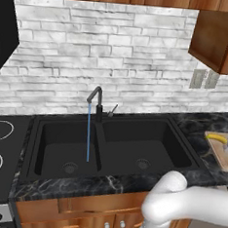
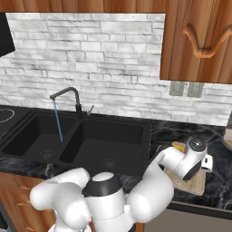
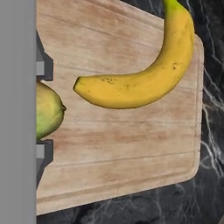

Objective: Pick the mango, banana from the sink and place them on the cutting board to airdry. Then turn off the sink faucet.

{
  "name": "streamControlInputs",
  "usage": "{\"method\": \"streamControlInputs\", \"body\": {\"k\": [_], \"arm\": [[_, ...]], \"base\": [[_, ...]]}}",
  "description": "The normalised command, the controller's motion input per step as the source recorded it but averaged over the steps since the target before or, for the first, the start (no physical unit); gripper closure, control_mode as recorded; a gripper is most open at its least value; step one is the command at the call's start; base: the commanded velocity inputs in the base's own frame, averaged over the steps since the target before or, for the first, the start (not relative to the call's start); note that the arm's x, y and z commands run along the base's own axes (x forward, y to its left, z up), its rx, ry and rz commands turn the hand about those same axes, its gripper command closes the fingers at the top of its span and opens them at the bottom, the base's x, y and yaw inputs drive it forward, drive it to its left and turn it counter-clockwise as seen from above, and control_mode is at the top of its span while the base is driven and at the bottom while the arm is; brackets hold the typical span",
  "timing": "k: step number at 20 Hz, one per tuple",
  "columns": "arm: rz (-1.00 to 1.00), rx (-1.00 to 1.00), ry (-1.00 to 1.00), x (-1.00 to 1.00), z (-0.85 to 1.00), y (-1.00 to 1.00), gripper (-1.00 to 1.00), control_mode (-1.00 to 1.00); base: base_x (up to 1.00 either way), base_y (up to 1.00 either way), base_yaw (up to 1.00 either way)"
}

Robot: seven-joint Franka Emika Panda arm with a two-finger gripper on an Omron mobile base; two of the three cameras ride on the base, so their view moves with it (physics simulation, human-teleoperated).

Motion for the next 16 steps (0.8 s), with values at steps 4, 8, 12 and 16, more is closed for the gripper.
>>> {"method": "streamControlInputs", "body": {"k": [4, 8, 12, 16], "arm": [[0.03, 0.00, 0.00, 0.11, -0.35, 0.00, -1.00, -1.00], [0.03, 0.00, 0.00, 0.00, -0.05, 0.00, -1.00, -1.00], [0.03, 0.00, 0.00, -0.04, 0.05, 0.00, -1.00, -1.00], [0.03, 0.00, 0.00, -0.13, 0.18, 0.08, -1.00, -1.00]], "base": [[0.00, 0.00, 0.00], [0.00, 0.00, 0.00], [0.00, 0.00, 0.00], [0.00, 0.00, 0.00]]}}
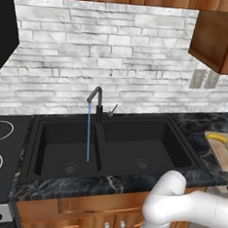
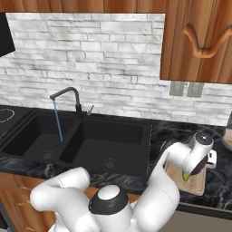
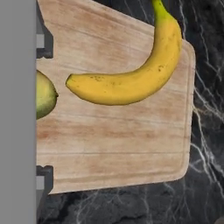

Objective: Pick the mango, banana from the sink and place them on the cutting board to airdry. Then turn off the sink faucet.

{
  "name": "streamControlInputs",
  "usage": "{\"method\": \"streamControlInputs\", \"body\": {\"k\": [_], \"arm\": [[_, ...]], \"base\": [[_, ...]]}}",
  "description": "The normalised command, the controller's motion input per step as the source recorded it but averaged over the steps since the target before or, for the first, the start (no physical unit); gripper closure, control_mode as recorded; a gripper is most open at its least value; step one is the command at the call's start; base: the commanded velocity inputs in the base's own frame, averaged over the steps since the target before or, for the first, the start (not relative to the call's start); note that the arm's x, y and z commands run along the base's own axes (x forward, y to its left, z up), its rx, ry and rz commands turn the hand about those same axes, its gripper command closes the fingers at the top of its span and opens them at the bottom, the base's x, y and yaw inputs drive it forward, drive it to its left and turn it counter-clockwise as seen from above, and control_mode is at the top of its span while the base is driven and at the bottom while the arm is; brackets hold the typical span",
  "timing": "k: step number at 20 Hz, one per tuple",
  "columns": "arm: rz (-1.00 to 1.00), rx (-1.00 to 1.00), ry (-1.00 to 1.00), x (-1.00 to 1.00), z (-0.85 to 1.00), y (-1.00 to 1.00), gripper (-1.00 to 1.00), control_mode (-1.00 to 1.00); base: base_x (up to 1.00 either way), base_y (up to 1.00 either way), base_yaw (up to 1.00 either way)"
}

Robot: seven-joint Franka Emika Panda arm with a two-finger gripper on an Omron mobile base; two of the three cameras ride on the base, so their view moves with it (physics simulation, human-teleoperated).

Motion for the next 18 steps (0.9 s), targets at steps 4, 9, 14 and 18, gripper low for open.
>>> {"method": "streamControlInputs", "body": {"k": [4, 9, 14, 18], "arm": [[0.02, 0.01, 0.00, -0.26, 0.32, 0.23, -1.00, -1.00], [0.01, 0.00, -0.02, -0.37, 0.50, 0.48, -1.00, -1.00], [0.01, 0.00, -0.04, -0.52, 0.51, 0.61, -1.00, -1.00], [0.02, 0.00, -0.07, -0.55, 0.62, 0.61, -1.00, -1.00]], "base": [[0.00, 0.00, 0.00], [0.00, 0.00, 0.00], [0.00, 0.00, 0.00], [0.00, 0.00, 0.00]]}}
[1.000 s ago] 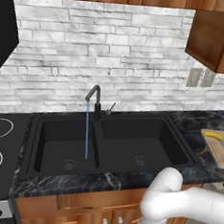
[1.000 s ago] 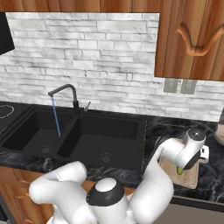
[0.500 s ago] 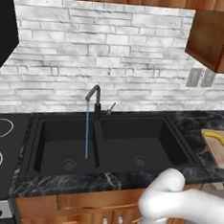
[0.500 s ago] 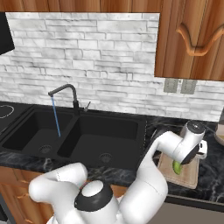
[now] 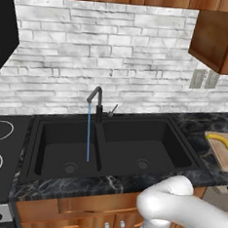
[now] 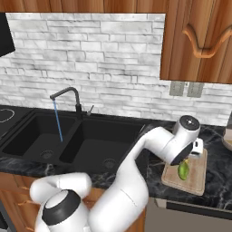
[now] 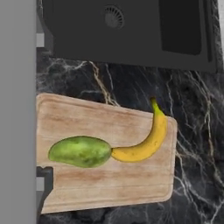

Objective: Pick the mango, banana from the sink and place them on the cutting board to airdry. Then turn off the sink faucet.

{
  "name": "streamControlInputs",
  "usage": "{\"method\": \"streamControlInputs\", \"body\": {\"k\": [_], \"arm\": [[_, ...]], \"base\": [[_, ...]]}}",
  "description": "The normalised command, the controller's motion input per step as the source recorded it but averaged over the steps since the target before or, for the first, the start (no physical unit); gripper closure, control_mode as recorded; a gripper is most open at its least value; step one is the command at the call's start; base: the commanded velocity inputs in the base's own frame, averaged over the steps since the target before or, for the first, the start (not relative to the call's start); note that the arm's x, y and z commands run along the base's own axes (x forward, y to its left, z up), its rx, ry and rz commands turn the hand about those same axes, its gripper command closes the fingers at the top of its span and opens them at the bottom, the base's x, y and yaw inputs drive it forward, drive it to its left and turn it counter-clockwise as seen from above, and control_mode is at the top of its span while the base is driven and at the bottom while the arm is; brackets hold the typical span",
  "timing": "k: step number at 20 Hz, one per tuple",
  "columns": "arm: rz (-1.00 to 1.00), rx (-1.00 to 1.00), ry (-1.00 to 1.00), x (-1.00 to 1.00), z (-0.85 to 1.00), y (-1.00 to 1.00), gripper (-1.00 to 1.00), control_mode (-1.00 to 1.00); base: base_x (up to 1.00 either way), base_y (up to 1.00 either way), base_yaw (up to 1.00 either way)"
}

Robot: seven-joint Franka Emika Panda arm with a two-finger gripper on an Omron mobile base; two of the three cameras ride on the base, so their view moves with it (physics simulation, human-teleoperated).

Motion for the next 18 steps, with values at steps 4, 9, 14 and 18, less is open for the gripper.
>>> {"method": "streamControlInputs", "body": {"k": [4, 9, 14, 18], "arm": [[0.02, 0.00, -0.09, -0.53, 0.72, 0.51, -1.00, -1.00], [0.03, 0.00, -0.15, -0.66, 0.58, 0.37, -1.00, -1.00], [0.00, -0.01, -0.29, -0.77, 0.40, 0.42, -1.00, -1.00], [0.01, -0.07, -0.36, -0.69, 0.18, 0.64, -1.00, -1.00]], "base": [[0.00, 0.00, 0.00], [0.00, 0.00, 0.00], [0.00, 0.00, 0.00], [0.00, 0.00, 0.00]]}}
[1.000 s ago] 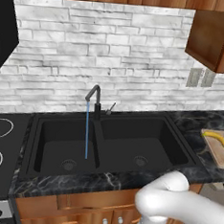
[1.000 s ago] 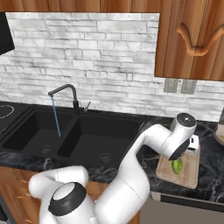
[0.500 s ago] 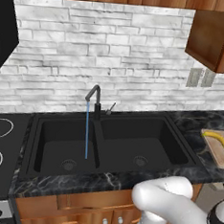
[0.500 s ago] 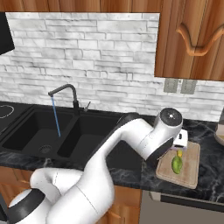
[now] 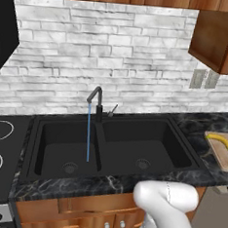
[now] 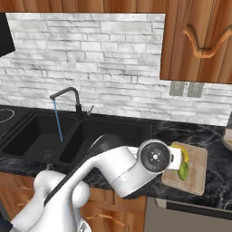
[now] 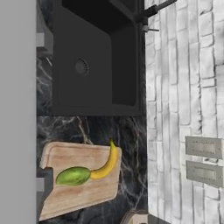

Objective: Pick the mango, banana from the sink and place them on the cutting board to airdry. Then turn off the sink faucet.

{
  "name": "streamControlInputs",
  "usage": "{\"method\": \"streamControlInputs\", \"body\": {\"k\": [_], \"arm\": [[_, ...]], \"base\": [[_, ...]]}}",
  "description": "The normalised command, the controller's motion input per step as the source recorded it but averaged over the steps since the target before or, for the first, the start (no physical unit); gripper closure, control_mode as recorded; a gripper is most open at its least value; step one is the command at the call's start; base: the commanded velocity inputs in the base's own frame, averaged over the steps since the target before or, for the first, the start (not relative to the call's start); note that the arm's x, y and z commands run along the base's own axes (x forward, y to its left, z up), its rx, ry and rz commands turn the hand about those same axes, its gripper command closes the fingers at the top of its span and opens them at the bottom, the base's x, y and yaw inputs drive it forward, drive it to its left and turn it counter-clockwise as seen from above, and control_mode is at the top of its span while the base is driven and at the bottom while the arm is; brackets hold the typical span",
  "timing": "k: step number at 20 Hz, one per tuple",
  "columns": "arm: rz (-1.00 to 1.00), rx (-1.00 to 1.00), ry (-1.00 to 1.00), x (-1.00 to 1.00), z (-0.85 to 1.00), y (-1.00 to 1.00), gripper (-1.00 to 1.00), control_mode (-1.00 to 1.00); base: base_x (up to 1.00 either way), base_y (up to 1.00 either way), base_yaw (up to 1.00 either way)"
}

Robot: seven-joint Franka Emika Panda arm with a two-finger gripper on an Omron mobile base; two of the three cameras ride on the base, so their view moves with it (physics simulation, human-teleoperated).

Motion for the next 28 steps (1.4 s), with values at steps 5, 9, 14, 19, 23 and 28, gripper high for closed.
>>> {"method": "streamControlInputs", "body": {"k": [5, 9, 14, 19, 23, 28], "arm": [[0.00, -0.02, -0.12, -0.39, 0.44, 0.75, -1.00, -1.00], [0.08, 0.00, 0.15, -0.19, 0.73, 0.59, -1.00, -1.00], [0.18, 0.02, 0.30, -0.13, 0.83, 0.36, -1.00, -1.00], [0.15, 0.13, 0.31, -0.01, 0.46, 0.38, -1.00, -1.00], [0.00, 0.23, 0.13, -0.05, 0.06, 0.27, -1.00, -1.00], [0.00, 0.15, 0.00, -0.02, 0.00, 0.31, -1.00, -1.00]], "base": [[0.00, 0.00, 0.00], [0.00, 0.00, 0.00], [0.00, 0.00, 0.00], [0.00, 0.00, 0.00], [0.00, 0.00, 0.00], [0.00, 0.00, 0.00]]}}
